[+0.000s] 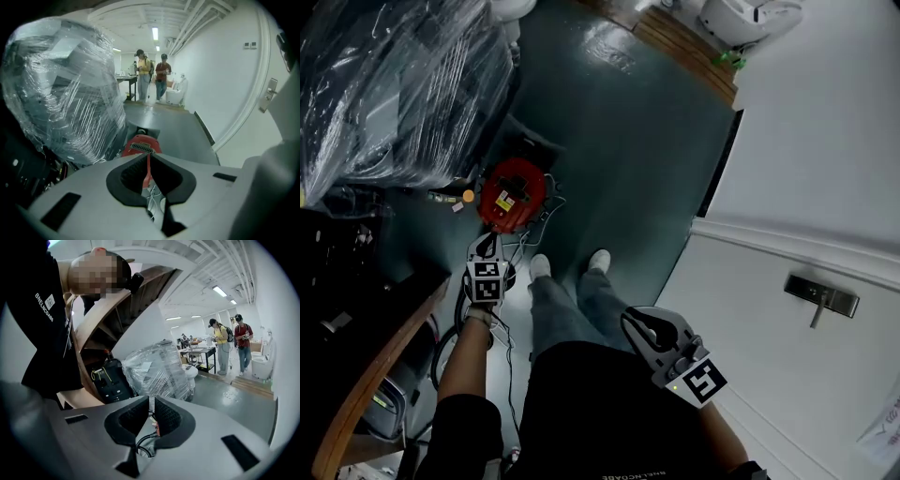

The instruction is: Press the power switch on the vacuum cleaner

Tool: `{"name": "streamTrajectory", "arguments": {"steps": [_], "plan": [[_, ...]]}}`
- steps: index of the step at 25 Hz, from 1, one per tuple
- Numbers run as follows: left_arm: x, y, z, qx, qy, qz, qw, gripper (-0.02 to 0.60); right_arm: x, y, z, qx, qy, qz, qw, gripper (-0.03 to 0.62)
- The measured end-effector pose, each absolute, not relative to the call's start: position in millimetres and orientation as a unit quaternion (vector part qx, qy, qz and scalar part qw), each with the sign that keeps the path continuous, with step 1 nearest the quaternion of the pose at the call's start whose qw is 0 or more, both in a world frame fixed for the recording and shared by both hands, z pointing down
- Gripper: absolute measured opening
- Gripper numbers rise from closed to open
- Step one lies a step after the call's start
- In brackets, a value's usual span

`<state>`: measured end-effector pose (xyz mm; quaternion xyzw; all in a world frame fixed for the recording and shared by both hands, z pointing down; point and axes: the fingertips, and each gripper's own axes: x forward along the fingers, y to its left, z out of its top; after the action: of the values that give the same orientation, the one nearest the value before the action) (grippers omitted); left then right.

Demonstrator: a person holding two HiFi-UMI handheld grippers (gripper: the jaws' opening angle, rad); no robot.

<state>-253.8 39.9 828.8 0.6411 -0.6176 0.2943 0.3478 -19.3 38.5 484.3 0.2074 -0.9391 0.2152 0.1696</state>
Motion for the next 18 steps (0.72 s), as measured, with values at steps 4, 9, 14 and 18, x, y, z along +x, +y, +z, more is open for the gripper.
{"name": "streamTrajectory", "arguments": {"steps": [4,9,14,18], "plan": [[-273.9,31.2,878.6,0.619,-0.619,0.320,0.361,0.015,-28.9,34.8,500.2,0.211,-0.933,0.231,0.179,0.055],[-289.5,19.7,934.9,0.607,-0.615,0.343,0.368,0.015,-37.2,35.5,526.4,0.219,-0.924,0.248,0.191,0.055],[-299.1,12.0,984.9,0.593,-0.615,0.353,0.381,0.015,-31.4,36.2,553.1,0.238,-0.911,0.269,0.205,0.055],[-308.3,-2.1,1016.5,0.584,-0.625,0.361,0.371,0.015,-23.1,33.8,572.7,0.255,-0.898,0.284,0.217,0.055]]}}
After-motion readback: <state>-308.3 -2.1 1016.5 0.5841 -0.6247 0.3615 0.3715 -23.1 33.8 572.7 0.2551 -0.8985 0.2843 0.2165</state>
